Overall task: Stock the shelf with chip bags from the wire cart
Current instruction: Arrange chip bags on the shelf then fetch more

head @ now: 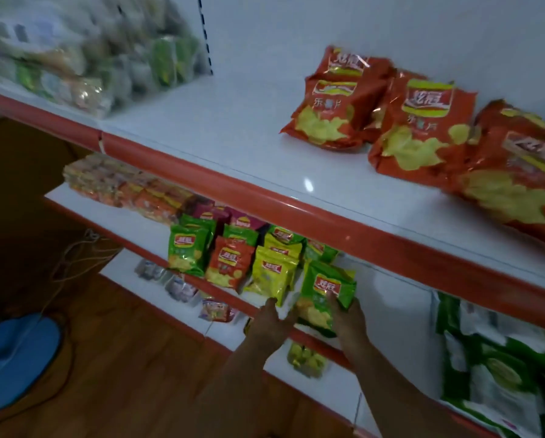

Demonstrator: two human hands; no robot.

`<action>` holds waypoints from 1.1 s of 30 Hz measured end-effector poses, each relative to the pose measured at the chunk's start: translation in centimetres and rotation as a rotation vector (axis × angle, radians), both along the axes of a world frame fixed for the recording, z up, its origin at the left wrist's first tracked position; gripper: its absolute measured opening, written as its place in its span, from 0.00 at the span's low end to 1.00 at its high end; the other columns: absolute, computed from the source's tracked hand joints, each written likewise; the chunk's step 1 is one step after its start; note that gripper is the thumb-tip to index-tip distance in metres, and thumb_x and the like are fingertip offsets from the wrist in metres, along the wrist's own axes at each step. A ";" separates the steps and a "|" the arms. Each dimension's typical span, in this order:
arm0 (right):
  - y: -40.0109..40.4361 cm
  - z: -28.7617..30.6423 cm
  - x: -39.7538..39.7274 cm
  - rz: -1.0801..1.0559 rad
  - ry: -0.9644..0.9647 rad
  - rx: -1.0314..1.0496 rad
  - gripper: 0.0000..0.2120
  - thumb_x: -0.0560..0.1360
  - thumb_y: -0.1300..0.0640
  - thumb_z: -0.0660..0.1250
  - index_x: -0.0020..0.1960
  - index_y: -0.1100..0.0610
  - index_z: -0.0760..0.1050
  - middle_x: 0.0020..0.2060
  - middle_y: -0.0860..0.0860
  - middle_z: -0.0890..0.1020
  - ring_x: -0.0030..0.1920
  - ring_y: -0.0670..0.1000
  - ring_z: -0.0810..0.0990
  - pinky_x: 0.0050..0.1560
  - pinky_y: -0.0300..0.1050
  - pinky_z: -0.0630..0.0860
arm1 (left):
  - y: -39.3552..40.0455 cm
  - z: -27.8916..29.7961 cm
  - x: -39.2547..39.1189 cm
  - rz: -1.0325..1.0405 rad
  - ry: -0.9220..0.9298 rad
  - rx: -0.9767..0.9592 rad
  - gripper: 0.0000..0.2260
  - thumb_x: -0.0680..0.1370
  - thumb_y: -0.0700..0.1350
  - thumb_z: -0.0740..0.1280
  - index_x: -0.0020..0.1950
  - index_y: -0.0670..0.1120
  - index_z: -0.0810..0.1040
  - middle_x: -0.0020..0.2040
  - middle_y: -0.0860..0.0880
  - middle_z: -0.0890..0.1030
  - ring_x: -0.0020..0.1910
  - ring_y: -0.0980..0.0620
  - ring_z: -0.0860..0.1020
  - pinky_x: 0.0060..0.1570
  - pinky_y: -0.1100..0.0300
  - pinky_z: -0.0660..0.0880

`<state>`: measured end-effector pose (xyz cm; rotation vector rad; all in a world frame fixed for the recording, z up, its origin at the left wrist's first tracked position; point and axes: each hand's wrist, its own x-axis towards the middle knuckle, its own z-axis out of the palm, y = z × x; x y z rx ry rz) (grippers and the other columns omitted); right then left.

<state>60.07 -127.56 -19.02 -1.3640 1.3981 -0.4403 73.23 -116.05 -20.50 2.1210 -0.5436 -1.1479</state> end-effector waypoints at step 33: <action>43.6 15.0 14.6 0.865 0.064 -0.556 0.39 0.77 0.36 0.57 0.79 0.57 0.52 0.76 0.58 0.62 0.74 0.60 0.63 0.70 0.56 0.67 | 48.9 17.8 4.4 0.720 -0.450 0.141 0.34 0.79 0.62 0.61 0.80 0.52 0.52 0.80 0.46 0.56 0.77 0.43 0.60 0.72 0.46 0.65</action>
